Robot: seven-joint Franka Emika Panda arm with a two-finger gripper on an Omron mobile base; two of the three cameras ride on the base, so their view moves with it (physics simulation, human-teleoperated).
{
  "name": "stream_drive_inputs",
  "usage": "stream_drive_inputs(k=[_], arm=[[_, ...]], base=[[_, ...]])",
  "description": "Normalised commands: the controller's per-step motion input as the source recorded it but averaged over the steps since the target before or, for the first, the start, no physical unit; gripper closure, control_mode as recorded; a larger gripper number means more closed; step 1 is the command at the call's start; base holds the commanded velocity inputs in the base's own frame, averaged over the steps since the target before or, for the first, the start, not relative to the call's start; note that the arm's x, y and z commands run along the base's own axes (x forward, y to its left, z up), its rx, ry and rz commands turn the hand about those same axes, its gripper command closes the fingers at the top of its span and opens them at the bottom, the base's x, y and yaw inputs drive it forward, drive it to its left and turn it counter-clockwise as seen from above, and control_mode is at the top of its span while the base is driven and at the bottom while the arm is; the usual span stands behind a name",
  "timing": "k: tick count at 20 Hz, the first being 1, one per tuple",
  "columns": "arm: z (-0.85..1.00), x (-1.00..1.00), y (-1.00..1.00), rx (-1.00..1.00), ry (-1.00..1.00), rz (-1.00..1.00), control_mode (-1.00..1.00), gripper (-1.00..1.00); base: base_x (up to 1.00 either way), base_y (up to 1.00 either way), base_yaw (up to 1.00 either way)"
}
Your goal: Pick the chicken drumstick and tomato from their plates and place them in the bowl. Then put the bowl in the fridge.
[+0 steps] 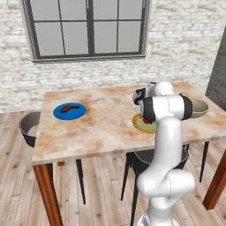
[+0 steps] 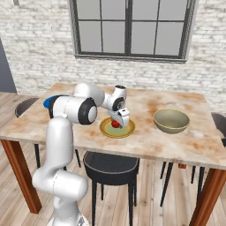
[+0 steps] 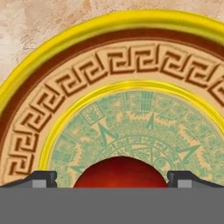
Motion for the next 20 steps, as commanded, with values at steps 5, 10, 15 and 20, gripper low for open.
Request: stream_drive_inputs(k=[5, 10, 15, 20], arm=[[-0.13, -0.06, 0.05, 0.00, 0.00, -0.05, -1.00, -1.00], [-0.11, -0.03, 0.08, 0.00, 0.00, -0.02, -1.00, -1.00], [-0.13, -0.04, 0.15, 0.00, 0.00, -0.02, -1.00, 1.00], [-0.18, -0.07, 0.12, 0.00, 0.01, -0.04, -1.00, 1.00]], base=[[0.00, 0.00, 0.00], [0.00, 0.00, 0.00], [0.00, 0.00, 0.00], [0.00, 0.00, 0.00]])
